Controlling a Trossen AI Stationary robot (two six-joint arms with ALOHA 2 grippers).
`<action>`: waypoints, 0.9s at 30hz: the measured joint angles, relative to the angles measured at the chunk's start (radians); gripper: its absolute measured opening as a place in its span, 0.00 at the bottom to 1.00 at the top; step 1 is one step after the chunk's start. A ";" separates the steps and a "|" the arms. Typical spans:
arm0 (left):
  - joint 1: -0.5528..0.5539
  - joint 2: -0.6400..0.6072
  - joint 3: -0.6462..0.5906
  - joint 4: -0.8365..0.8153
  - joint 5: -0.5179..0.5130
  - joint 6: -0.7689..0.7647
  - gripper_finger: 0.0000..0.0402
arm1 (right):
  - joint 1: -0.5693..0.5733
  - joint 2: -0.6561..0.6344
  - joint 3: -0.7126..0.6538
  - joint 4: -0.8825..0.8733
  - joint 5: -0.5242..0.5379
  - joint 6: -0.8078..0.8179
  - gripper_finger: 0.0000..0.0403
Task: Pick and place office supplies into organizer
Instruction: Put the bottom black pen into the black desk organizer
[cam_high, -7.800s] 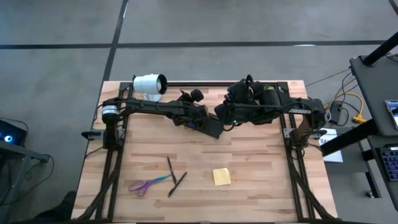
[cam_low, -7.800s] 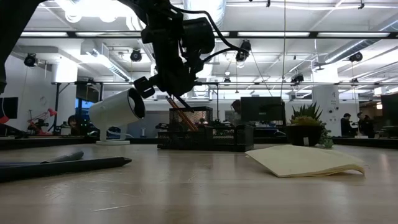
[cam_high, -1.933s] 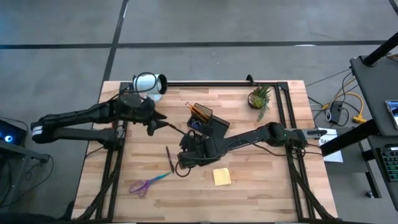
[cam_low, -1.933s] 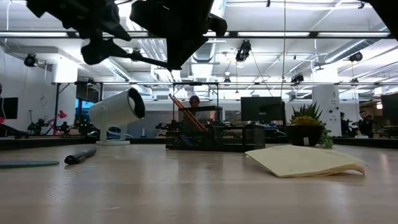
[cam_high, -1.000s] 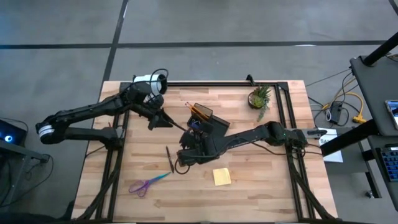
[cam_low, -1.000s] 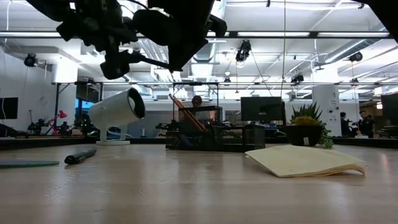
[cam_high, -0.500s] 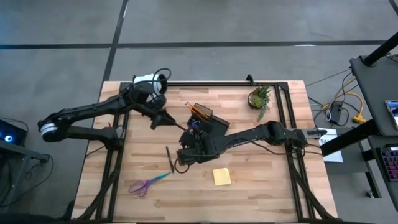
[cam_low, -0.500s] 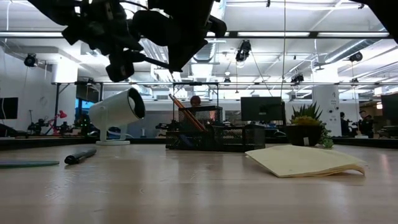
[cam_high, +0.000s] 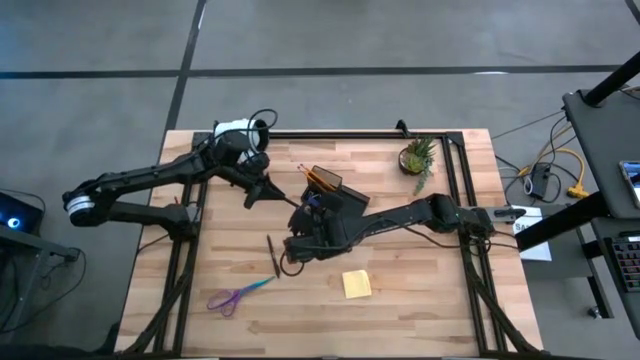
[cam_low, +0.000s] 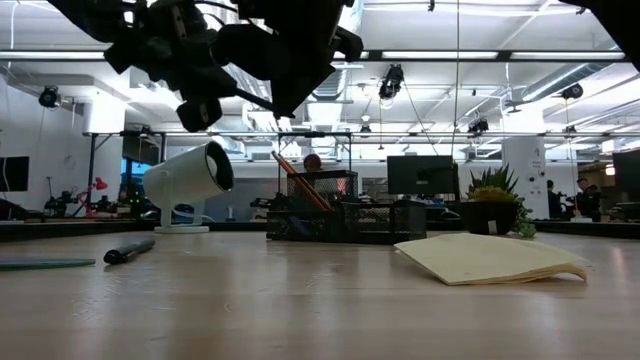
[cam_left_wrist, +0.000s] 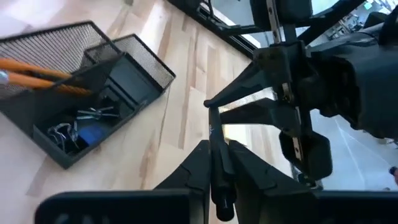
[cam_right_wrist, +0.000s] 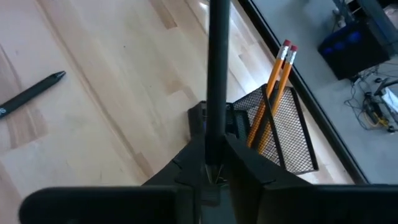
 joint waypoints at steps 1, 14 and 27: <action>0.000 0.000 0.000 0.001 -0.014 0.004 0.05 | 0.000 0.000 0.000 -0.001 0.001 -0.005 0.14; 0.007 0.000 0.034 -0.001 -0.217 0.087 0.05 | 0.025 -0.026 0.004 -0.406 -0.013 0.311 0.31; 0.003 0.266 0.499 -0.396 -0.484 0.566 0.05 | 0.068 -0.338 -0.330 -0.362 -0.234 0.650 0.24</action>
